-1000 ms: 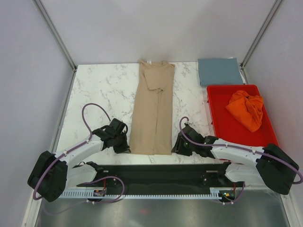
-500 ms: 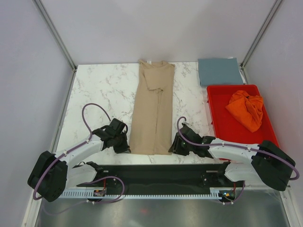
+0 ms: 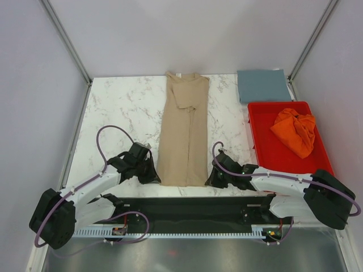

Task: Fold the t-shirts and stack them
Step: Fold the tshirt

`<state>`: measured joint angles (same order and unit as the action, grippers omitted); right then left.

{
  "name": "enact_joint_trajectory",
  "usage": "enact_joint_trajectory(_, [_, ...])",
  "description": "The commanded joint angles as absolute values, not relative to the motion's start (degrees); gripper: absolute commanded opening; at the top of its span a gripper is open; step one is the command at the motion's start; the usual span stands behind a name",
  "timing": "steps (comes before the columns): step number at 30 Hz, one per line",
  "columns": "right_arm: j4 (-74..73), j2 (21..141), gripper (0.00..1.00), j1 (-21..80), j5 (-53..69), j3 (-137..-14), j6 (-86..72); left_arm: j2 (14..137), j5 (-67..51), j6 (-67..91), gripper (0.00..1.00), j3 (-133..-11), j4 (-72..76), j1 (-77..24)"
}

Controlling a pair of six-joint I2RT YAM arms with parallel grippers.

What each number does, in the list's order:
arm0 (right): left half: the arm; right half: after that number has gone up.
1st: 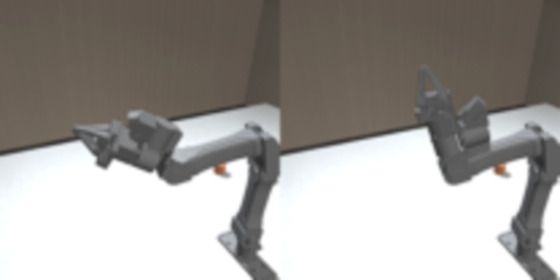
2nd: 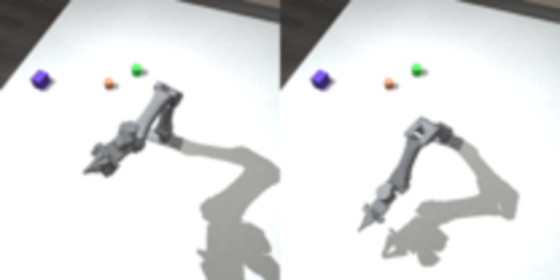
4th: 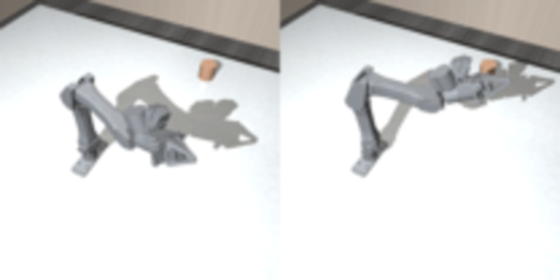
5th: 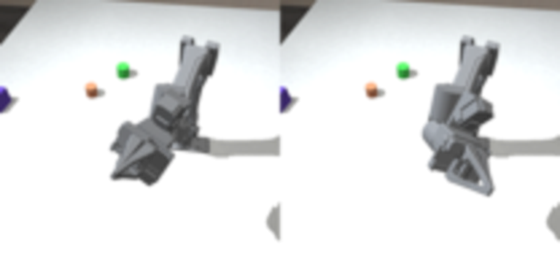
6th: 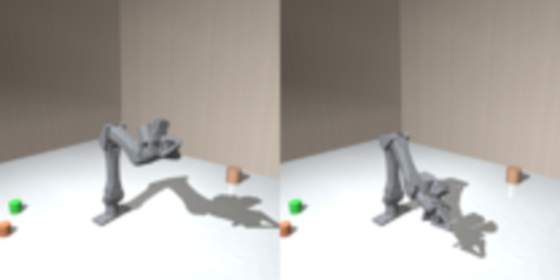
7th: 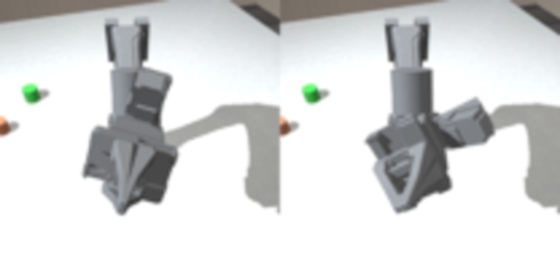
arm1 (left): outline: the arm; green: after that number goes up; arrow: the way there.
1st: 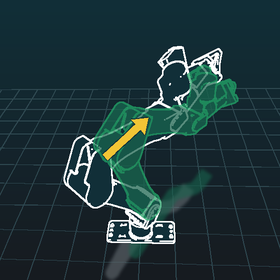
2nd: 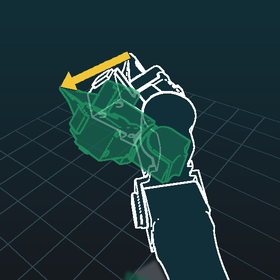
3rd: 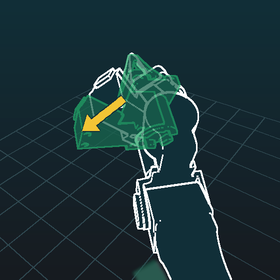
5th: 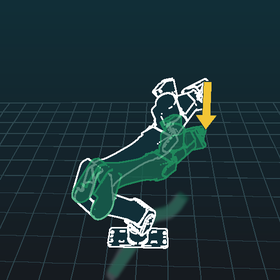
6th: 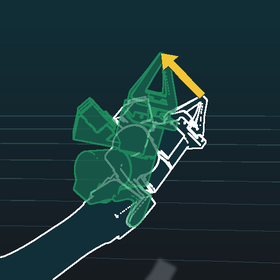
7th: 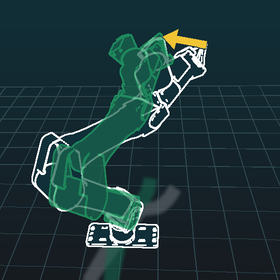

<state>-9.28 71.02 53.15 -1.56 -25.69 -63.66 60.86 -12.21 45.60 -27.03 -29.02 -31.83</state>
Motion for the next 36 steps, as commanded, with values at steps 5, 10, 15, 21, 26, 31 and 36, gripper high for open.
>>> enact_joint_trajectory(5, [-21.3, 60.7, 0.00, 53.7, -2.1, -24.3, -63.1, 53.4, -17.9, 50.3, 0.02, -25.7, -27.6, -35.6])
enact_joint_trajectory(10, [-26.4, 53.2, 0.00, 53.7, -2.0, -23.1, -63.6, 51.7, -15.6, 56.8, 0.02, -24.1, -27.5, -43.9])
enact_joint_trajectory(15, [-30.2, 49.5, 0.00, 54.4, -1.3, -22.5, -64.3, 49.9, -13.4, 61.9, 0.02, -23.3, -27.5, -48.2])
enact_joint_trajectory(21, [-32.8, 46.9, 0.00, 54.7, -3.8, -23.7, -61.9, 52.4, -10.8, 62.7, 0.02, -24.0, -26.3, -49.2])
enact_joint_trajectory(26, [-32.9, 56.9, 0.00, 54.3, -7.0, -32.5, -55.3, 58.7, -13.4, 58.7, 0.02, -29.2, -25.2, -45.5])
enact_joint_trajectory(31, [-29.9, 67.4, 0.00, 50.7, -4.1, -39.2, -49.1, 66.2, -18.0, 53.0, 0.02, -35.6, -24.9, -37.6])
enact_joint_trajectory(36, [-29.3, 74.3, 0.00, 41.9, -0.2, -46.5, -40.6, 73.4, -19.9, 49.1, 0.02, -43.6, -25.0, -30.4])
